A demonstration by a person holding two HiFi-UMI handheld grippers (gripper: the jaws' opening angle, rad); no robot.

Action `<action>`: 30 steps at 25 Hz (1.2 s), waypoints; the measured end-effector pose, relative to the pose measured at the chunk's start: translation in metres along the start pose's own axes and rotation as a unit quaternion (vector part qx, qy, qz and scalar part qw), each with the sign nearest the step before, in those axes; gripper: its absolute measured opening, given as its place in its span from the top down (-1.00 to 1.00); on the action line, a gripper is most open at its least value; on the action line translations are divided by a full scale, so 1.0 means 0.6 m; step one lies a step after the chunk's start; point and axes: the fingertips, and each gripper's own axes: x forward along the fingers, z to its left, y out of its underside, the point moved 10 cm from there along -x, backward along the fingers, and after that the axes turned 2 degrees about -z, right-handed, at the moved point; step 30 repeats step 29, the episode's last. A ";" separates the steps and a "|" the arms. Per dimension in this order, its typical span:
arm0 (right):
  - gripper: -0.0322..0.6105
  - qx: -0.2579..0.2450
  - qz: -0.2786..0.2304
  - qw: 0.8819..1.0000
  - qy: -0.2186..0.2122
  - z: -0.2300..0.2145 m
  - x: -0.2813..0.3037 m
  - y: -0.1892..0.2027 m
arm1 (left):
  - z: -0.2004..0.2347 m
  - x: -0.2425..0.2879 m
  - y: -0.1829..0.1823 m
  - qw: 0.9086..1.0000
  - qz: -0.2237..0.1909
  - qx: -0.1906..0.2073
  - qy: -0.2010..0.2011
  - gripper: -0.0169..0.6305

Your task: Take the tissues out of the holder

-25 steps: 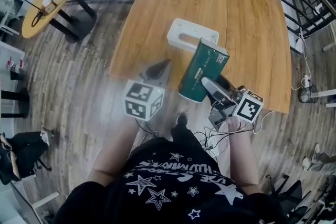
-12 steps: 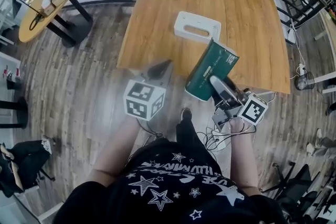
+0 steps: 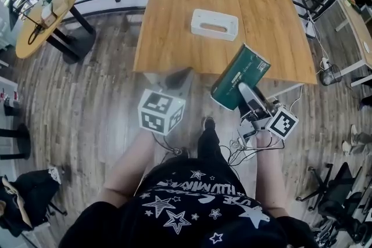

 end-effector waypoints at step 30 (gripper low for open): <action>-0.21 -0.001 -0.022 1.000 -0.006 0.104 -0.208 0.028 | -0.198 -0.128 0.020 1.000 -0.021 0.002 0.008 0.91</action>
